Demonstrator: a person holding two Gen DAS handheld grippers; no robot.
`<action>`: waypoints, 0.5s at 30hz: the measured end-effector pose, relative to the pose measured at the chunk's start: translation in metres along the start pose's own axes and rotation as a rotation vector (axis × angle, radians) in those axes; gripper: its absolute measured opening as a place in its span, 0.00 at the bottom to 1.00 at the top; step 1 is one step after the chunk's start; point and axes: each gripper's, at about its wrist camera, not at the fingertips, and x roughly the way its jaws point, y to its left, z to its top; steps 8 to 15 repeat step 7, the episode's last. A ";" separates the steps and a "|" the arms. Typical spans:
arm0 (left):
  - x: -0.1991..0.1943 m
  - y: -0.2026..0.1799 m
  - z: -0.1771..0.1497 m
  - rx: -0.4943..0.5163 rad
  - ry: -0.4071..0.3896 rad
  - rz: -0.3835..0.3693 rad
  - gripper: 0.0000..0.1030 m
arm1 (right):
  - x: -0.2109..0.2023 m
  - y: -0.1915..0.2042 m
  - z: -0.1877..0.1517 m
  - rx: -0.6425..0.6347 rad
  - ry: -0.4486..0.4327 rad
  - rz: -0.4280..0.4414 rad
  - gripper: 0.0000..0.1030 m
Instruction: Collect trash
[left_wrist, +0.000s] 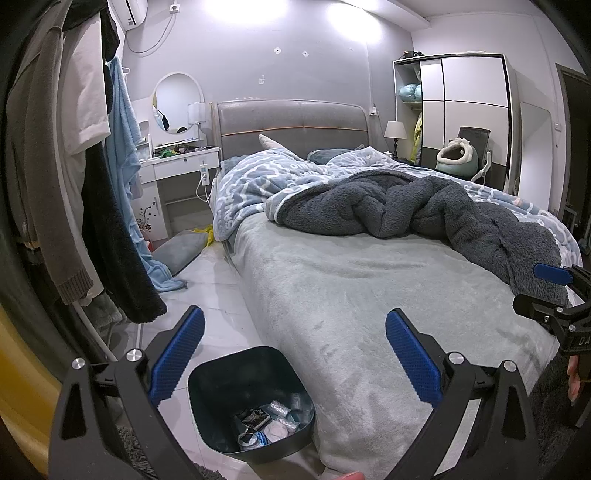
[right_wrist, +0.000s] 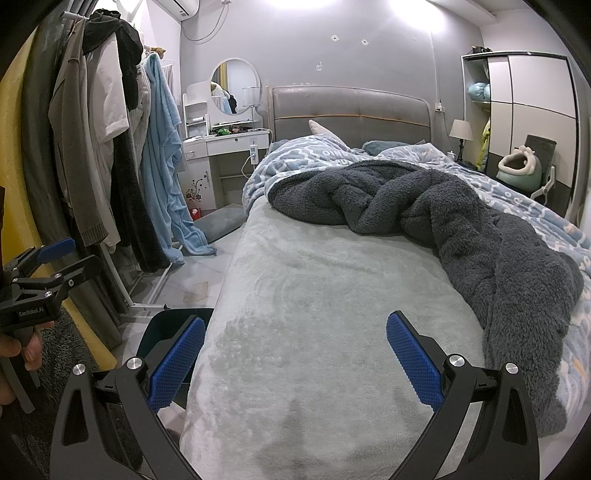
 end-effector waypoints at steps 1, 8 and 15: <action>0.000 0.000 0.000 -0.001 0.000 0.000 0.97 | 0.000 0.000 0.000 0.001 0.000 0.000 0.97; 0.000 0.000 0.001 0.001 -0.002 0.002 0.97 | 0.000 0.000 0.000 0.000 0.000 0.000 0.97; 0.000 0.000 0.001 0.001 -0.002 0.002 0.97 | 0.000 0.000 0.000 0.000 0.000 0.000 0.97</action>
